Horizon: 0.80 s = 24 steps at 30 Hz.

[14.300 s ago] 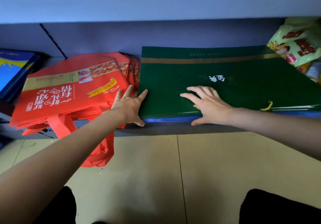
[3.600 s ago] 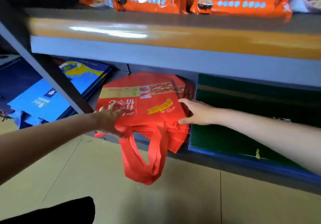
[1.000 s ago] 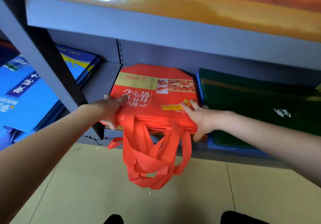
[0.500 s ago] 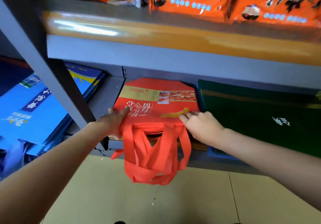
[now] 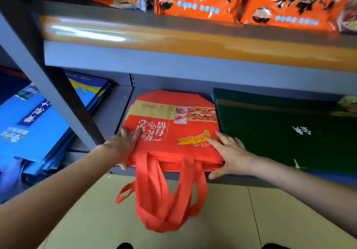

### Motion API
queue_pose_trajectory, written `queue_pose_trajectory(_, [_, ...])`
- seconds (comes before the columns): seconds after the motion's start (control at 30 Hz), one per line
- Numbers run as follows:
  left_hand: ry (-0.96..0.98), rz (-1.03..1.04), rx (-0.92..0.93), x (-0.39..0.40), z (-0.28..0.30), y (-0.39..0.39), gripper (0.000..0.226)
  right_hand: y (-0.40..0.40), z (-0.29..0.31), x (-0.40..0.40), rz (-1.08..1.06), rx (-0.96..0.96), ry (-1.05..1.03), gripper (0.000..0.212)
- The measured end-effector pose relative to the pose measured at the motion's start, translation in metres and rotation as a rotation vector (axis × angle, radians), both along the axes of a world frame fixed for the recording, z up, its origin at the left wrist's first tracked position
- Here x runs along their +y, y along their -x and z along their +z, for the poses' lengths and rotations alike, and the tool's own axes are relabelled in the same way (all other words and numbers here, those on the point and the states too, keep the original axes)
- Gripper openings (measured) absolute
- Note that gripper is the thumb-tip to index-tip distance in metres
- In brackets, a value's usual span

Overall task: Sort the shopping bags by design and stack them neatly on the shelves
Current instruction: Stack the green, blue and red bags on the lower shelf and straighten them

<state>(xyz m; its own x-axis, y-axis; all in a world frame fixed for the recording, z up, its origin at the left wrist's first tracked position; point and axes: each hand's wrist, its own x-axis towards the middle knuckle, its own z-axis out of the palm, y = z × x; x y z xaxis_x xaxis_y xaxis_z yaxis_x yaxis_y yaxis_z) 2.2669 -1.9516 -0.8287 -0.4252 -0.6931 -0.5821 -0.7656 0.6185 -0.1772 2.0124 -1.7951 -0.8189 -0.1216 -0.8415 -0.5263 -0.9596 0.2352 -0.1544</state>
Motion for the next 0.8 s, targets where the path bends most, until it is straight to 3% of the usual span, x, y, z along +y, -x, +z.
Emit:
queue_pose_trajectory(0.17, [-0.107,0.032,-0.002,-0.017,-0.002,-0.003,0.13,-0.002,-0.011,-0.006,-0.023,0.084,-0.064,0.13])
queue_pose_trajectory(0.4, [-0.082,0.087,0.062,-0.024,-0.013,-0.001,0.13,0.01,-0.001,-0.044,0.098,0.302,0.096,0.114])
queue_pose_trajectory(0.57, [-0.09,0.107,0.113,-0.028,-0.023,-0.01,0.136,-0.005,-0.002,-0.059,0.194,0.226,-0.187,0.144])
queue_pose_trajectory(0.8, [-0.157,0.119,0.195,-0.034,-0.025,-0.012,0.136,-0.013,-0.026,-0.016,0.201,0.216,0.042,0.137])
